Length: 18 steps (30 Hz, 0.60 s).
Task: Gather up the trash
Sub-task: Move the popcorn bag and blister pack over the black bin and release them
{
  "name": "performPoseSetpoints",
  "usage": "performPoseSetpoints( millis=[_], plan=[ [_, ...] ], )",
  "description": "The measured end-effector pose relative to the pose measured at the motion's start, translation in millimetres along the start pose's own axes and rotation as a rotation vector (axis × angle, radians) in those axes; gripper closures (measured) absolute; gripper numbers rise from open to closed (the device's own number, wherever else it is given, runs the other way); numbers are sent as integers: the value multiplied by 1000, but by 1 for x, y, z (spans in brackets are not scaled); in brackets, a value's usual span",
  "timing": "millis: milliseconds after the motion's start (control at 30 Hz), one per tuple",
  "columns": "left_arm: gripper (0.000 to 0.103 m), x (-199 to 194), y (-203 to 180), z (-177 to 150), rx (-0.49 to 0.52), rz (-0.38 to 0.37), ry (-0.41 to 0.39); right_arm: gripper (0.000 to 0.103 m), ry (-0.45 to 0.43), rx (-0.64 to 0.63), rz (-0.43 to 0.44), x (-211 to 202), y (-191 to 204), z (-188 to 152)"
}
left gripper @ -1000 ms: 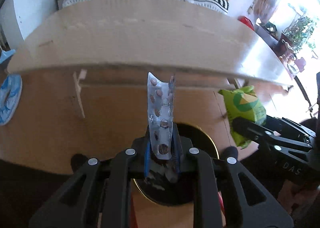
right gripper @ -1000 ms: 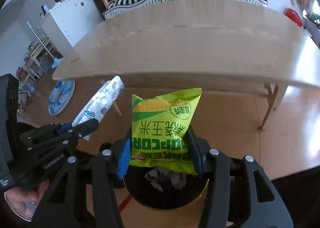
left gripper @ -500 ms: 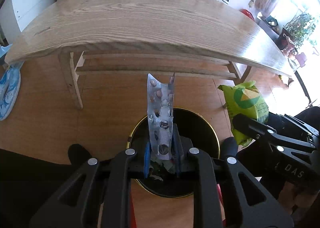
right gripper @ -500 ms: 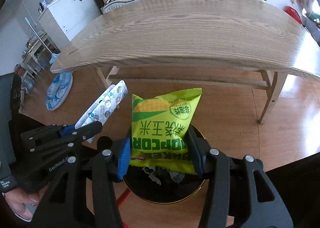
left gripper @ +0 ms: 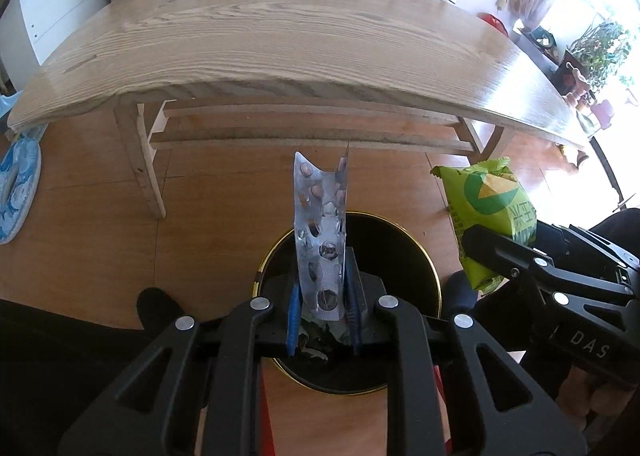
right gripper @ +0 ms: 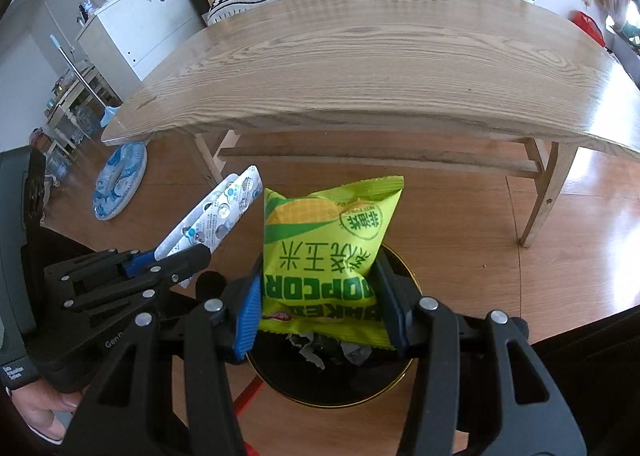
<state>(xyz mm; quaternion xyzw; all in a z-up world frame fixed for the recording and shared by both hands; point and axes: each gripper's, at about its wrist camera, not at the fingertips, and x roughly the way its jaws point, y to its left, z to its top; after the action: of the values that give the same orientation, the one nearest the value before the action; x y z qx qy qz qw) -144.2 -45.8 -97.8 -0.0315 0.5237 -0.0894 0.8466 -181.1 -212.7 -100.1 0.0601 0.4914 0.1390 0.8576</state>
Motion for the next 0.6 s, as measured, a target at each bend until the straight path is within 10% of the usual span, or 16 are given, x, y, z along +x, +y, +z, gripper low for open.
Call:
performPoseSetpoints(
  millis=[500,533,600],
  plan=[
    [83,1,-1,-1,1,5,5,50,-2,11,1,0,0,1],
    [79,2,-1,0,-2,11,7,45,-4,20,5,0,-1,2],
    [30,2,0,0,-11,12,9,26,-14,47,14,-3,-5,3]
  ],
)
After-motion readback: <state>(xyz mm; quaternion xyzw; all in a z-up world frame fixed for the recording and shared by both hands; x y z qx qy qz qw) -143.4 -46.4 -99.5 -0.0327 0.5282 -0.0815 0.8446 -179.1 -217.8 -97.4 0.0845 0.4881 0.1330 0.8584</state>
